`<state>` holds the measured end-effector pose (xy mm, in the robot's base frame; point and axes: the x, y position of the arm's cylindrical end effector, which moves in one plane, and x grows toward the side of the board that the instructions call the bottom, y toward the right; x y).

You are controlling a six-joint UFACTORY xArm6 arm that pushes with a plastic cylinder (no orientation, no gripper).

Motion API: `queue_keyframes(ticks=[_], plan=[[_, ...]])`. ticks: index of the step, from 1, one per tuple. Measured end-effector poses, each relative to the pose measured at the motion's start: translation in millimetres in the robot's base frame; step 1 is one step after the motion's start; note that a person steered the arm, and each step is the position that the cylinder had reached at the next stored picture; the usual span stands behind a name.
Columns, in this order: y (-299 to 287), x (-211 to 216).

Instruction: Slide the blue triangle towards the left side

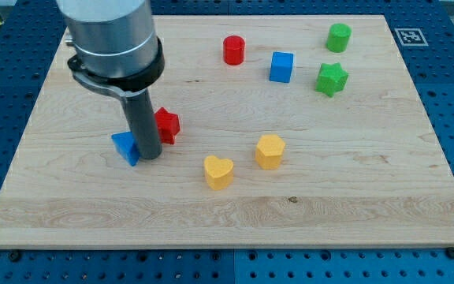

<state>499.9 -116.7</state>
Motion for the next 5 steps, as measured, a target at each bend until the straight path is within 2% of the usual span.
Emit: queue_keyframes(ticks=[1,3,5], plan=[[-6,7],[-6,57],[2,57]])
